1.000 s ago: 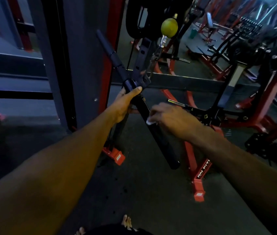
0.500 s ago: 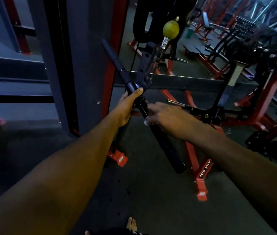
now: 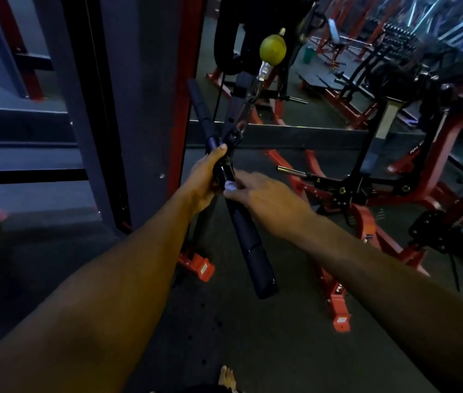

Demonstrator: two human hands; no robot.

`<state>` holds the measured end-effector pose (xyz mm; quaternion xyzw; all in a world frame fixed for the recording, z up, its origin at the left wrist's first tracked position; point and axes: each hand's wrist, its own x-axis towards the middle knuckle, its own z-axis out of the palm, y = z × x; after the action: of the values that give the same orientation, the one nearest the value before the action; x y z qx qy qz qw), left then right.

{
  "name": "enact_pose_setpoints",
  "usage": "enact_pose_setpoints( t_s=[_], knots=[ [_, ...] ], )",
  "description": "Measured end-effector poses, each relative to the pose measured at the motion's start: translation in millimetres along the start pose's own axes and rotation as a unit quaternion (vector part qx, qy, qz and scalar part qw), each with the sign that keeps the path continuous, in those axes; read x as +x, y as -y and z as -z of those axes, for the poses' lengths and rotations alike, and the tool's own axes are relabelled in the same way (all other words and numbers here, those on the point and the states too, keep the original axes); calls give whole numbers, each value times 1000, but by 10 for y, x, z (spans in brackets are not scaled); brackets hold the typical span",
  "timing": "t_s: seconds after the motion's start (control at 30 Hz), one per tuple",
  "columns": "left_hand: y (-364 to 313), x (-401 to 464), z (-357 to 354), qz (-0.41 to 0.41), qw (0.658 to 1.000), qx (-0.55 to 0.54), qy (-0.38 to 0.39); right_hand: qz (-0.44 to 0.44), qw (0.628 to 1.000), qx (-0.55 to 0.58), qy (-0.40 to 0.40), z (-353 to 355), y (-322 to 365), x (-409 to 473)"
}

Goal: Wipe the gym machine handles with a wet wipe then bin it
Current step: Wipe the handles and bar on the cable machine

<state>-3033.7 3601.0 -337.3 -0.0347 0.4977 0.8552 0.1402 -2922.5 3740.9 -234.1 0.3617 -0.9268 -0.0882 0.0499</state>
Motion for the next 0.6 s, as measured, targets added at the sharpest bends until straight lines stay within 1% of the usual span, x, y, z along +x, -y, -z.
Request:
enact_pose_setpoints(
  t_s=[0.1, 0.13, 0.17, 0.23, 0.3, 0.33, 0.47, 0.6],
  knots=[
    [-1, 0, -38, -4, 1000, 5, -14, 22, 999, 48, 11, -34, -14, -206],
    [2, 5, -48, -3, 1000, 10, -19, 22, 998, 59, 3, -40, -63, -223],
    [3, 3, -64, 2, 1000, 11, -24, 10, 997, 73, -12, -55, -130, -208],
    [5, -2, -109, 12, 999, 3, -30, -47, 989, 121, -72, -92, -274, -105],
    [17, -8, -150, 10, 999, -1, -37, -109, 972, 157, -137, -142, -381, 77],
    [28, -8, -155, 6, 999, 2, -43, -130, 964, 170, -156, -190, -407, 174],
    [8, -45, -161, 1, 999, 12, -53, -179, 931, 263, -179, -438, -245, 331],
    [-93, -70, -130, 4, 994, 62, -92, -230, 872, 345, -260, -595, 105, 109]
  ],
)
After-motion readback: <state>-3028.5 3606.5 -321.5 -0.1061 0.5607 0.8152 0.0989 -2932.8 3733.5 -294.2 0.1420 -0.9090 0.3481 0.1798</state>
